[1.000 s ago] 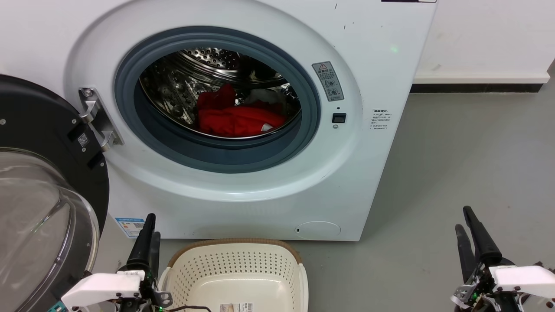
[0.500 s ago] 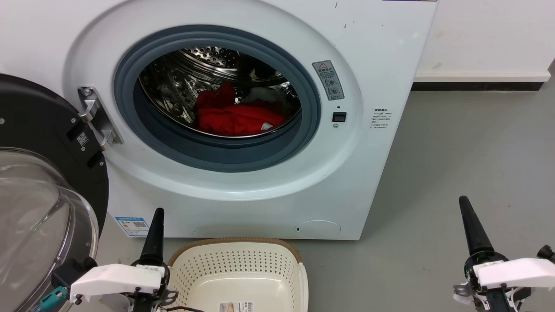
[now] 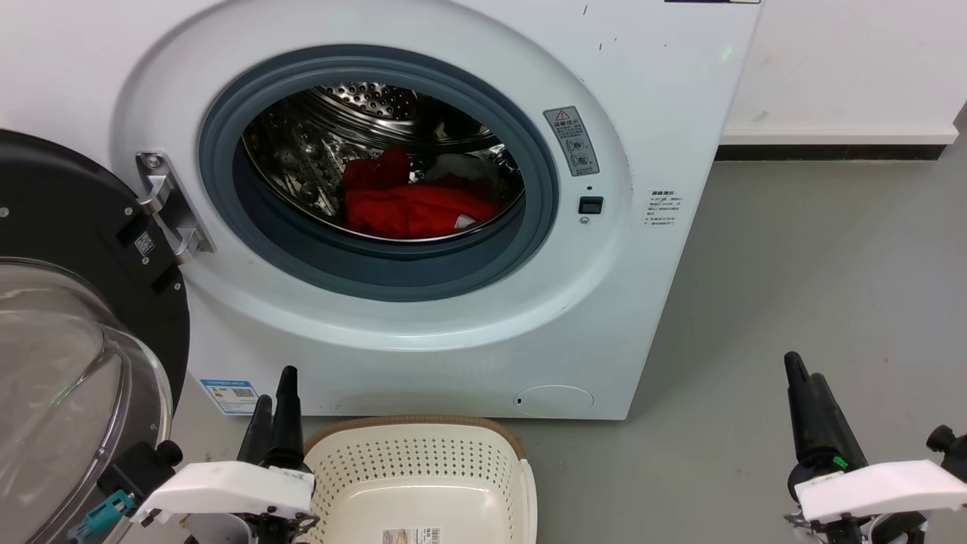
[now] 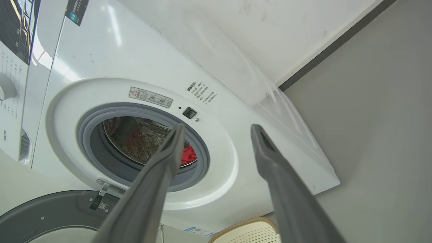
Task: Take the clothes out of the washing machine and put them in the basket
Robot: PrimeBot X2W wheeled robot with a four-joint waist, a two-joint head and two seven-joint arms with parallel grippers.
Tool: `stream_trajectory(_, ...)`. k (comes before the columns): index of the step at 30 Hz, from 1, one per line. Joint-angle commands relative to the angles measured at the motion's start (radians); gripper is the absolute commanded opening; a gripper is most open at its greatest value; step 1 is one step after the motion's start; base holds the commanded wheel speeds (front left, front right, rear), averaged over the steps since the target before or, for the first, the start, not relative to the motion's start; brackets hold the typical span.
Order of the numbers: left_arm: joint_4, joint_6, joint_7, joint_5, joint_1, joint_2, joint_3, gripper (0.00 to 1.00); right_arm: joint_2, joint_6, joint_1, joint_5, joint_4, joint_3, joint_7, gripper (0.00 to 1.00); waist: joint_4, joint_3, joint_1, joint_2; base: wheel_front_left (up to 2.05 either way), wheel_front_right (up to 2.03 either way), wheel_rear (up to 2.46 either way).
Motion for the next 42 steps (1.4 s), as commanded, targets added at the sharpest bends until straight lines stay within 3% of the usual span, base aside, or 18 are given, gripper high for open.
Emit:
stream_trajectory(1, -0.021, 0.004, -0.010, 0.036, -0.002, 0.003, -0.004, 1.00, -0.005, 0.000, 0.000, -0.036, -0.020, 0.003, -0.012, 1.00, 0.000, -0.001, -0.0001, 0.0000, 0.00, 0.00, 0.00)
stream_trajectory(18, -0.043, 0.030, -0.065, 0.297, 0.028, 0.003, -0.034, 1.00, -0.005, 0.000, 0.034, -0.305, -0.073, 0.023, -0.067, 1.00, 0.004, -0.006, -0.0001, 0.0000, 0.00, 0.00, 0.00)
stream_trajectory(42, -0.038, 0.063, -0.128, 0.578, 0.062, 0.004, -0.059, 1.00, -0.005, 0.000, 0.075, -0.599, -0.132, 0.039, -0.132, 1.00, 0.003, -0.009, -0.0001, 0.0000, 0.00, 0.00, 0.00)
